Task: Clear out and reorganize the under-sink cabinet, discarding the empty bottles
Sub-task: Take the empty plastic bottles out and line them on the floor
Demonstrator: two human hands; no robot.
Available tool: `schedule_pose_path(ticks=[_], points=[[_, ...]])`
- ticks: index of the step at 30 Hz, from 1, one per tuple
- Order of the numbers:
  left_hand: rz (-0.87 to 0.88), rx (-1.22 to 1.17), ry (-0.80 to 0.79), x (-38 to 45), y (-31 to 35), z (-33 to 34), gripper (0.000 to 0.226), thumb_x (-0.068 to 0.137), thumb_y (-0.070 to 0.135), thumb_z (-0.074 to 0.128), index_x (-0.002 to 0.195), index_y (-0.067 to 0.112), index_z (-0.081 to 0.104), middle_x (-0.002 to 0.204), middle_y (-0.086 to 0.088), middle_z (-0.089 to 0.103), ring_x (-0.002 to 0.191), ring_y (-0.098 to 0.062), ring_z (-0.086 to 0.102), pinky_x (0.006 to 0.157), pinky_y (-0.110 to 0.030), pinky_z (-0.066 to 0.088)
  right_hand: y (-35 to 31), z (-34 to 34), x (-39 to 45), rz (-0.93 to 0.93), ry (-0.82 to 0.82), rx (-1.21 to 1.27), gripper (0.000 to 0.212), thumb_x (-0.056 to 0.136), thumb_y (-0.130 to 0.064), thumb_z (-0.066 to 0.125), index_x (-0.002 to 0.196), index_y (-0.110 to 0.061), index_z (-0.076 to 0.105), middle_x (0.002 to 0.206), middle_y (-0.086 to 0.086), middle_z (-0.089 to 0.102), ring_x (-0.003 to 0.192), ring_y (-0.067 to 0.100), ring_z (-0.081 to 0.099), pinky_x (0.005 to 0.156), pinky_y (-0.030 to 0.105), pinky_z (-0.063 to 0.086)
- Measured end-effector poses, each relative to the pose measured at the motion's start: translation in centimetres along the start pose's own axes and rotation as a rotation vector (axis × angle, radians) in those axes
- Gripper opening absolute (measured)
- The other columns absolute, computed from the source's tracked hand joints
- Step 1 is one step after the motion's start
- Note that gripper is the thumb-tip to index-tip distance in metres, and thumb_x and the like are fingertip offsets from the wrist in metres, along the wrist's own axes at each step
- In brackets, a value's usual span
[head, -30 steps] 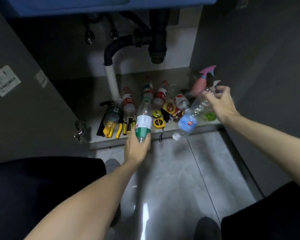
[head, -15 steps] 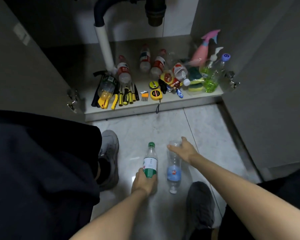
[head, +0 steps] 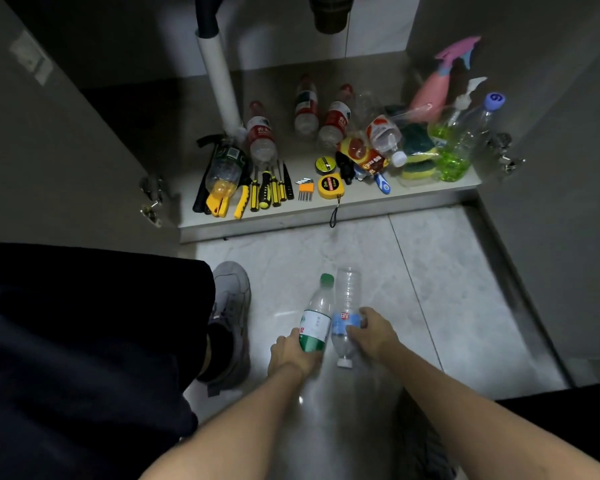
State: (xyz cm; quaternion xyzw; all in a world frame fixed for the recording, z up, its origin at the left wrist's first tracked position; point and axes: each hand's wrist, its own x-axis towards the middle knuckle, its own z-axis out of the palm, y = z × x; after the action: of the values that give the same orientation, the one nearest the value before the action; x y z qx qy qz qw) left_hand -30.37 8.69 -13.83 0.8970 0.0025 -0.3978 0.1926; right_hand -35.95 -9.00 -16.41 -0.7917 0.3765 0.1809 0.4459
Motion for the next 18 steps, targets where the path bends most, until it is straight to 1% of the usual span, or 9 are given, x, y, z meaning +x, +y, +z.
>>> schedule_pose_path(ticks=[2, 3, 5, 7, 9, 11, 12, 14, 18], points=[[0.000, -0.047, 0.000, 1.3, 0.5, -1.5, 0.051, 0.079, 0.041, 0.067, 0.125, 0.024, 0.057, 0.120, -0.007, 0.061, 0.112, -0.027, 0.058, 0.092, -0.035, 0.051, -1.3, -0.5, 1.5, -0.040, -0.022, -0.048, 0.034, 0.089, -0.027, 0.068, 0.119, -0.016, 0.058, 0.103, 0.002, 0.065, 0.080, 0.010, 0.059, 0.072, 0.027, 0.049], [0.003, -0.070, -0.004, 1.9, 0.8, -2.2, 0.047, 0.078, 0.037, 0.068, 0.122, 0.023, 0.058, 0.117, -0.006, 0.063, 0.107, -0.026, 0.060, 0.089, -0.034, 0.052, -2.0, -0.7, 2.1, -0.060, -0.036, -0.074, 0.035, 0.089, -0.029, 0.067, 0.120, -0.015, 0.057, 0.108, 0.004, 0.066, 0.087, 0.016, 0.062, 0.079, 0.032, 0.051], [0.009, -0.084, -0.010, 3.1, 1.7, -3.5, 0.043, 0.079, 0.030, 0.067, 0.119, 0.021, 0.056, 0.115, -0.005, 0.064, 0.101, -0.025, 0.061, 0.083, -0.031, 0.050, -3.2, -0.8, 3.6, -0.105, -0.048, -0.138, 0.043, 0.092, -0.032, 0.065, 0.130, -0.014, 0.053, 0.123, 0.008, 0.062, 0.108, 0.025, 0.061, 0.097, 0.039, 0.049], [0.022, -0.072, 0.013, 4.3, 2.7, -4.1, 0.043, 0.080, 0.028, 0.066, 0.120, 0.021, 0.052, 0.116, -0.007, 0.063, 0.104, -0.028, 0.060, 0.082, -0.031, 0.048, -4.3, -0.7, 4.7, -0.140, -0.016, -0.146, 0.054, 0.096, -0.032, 0.060, 0.144, -0.012, 0.044, 0.136, 0.009, 0.053, 0.122, 0.028, 0.054, 0.105, 0.038, 0.043], [0.037, -0.076, 0.042, 5.6, 3.6, -4.4, 0.046, 0.081, 0.028, 0.064, 0.123, 0.022, 0.049, 0.119, -0.008, 0.062, 0.108, -0.030, 0.060, 0.085, -0.032, 0.049, -4.9, -0.2, 5.5, -0.173, 0.060, -0.127, 0.057, 0.097, -0.028, 0.056, 0.149, -0.011, 0.038, 0.142, 0.010, 0.046, 0.127, 0.028, 0.051, 0.104, 0.034, 0.040], [0.050, -0.082, 0.040, 6.6, 4.4, -4.4, 0.048, 0.081, 0.028, 0.062, 0.126, 0.022, 0.046, 0.120, -0.009, 0.061, 0.110, -0.030, 0.060, 0.089, -0.034, 0.049, -5.2, 0.3, 6.1, -0.207, 0.096, -0.103, 0.057, 0.097, -0.022, 0.054, 0.150, -0.011, 0.037, 0.143, 0.009, 0.044, 0.129, 0.027, 0.049, 0.105, 0.034, 0.041], [0.053, -0.084, 0.037, 7.0, 4.7, -4.3, 0.049, 0.082, 0.027, 0.062, 0.128, 0.022, 0.045, 0.121, -0.009, 0.061, 0.111, -0.030, 0.060, 0.090, -0.035, 0.049, -5.3, 0.5, 6.3, -0.219, 0.099, -0.096, 0.057, 0.097, -0.020, 0.053, 0.151, -0.010, 0.036, 0.144, 0.010, 0.044, 0.130, 0.027, 0.048, 0.107, 0.035, 0.040], [0.056, -0.112, 0.032, 7.5, 4.9, -4.2, 0.051, 0.082, 0.028, 0.062, 0.129, 0.024, 0.044, 0.121, -0.009, 0.062, 0.110, -0.029, 0.060, 0.092, -0.036, 0.050, -5.5, 0.7, 6.4, -0.225, 0.104, -0.122, 0.057, 0.097, -0.017, 0.052, 0.151, -0.009, 0.035, 0.147, 0.010, 0.043, 0.133, 0.026, 0.045, 0.110, 0.032, 0.036], [0.075, -0.116, 0.026, 7.4, 4.9, -4.7, 0.049, 0.082, 0.027, 0.062, 0.128, 0.026, 0.045, 0.118, -0.008, 0.064, 0.106, -0.029, 0.062, 0.088, -0.033, 0.050, -5.7, 0.2, 5.9, -0.177, 0.097, -0.081, 0.058, 0.095, -0.015, 0.052, 0.151, -0.013, 0.037, 0.146, 0.008, 0.045, 0.133, 0.026, 0.046, 0.107, 0.031, 0.035]])
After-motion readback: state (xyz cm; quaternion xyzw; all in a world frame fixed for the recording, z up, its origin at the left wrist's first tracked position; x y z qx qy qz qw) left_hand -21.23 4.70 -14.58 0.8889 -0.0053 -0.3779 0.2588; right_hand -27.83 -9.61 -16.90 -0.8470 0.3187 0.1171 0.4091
